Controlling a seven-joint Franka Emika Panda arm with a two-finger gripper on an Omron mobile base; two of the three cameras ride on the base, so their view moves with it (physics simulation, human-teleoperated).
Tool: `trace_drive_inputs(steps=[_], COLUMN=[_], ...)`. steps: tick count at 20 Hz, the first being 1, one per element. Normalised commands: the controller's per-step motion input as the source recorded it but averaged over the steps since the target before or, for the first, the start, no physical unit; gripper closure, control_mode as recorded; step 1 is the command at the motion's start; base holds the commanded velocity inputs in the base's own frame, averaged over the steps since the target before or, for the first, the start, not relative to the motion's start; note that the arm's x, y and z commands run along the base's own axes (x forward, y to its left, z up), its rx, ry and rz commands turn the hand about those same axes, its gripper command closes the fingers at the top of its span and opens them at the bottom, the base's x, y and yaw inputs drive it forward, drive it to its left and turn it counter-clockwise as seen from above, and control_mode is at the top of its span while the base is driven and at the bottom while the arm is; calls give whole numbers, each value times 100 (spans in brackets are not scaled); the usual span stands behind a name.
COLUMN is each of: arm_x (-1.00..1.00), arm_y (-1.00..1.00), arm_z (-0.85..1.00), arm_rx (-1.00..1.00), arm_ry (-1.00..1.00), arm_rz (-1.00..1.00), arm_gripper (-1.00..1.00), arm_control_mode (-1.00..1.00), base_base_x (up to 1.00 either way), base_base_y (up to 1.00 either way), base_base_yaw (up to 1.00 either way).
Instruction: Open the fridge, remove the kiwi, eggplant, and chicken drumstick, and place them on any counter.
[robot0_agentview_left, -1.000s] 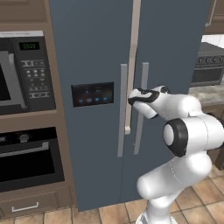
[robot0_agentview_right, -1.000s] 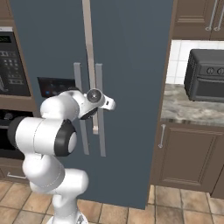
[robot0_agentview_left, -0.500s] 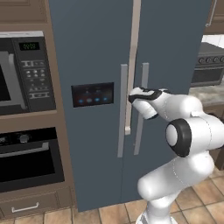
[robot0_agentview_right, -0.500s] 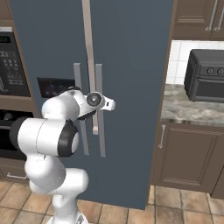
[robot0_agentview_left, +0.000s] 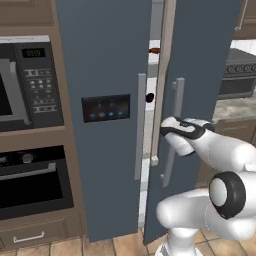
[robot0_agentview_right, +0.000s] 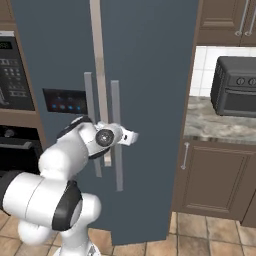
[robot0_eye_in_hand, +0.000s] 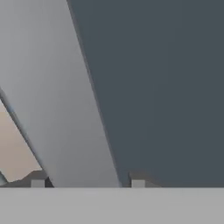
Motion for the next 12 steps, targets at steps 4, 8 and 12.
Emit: trace_drive_inputs(steps=[4, 8, 12], arm_x=[-100, -100, -100], arm_y=[-86, -99, -99], arm_z=[0, 0, 0], arm_rx=[7, 5, 6], arm_ry=[12, 14, 13], arm_rz=[-20, -16, -17], arm_gripper=[100, 100, 100], arm_control_mode=[-100, -100, -100], base_base_x=[0, 0, 0], base_base_y=[0, 0, 0], base_base_yaw=[0, 0, 0])
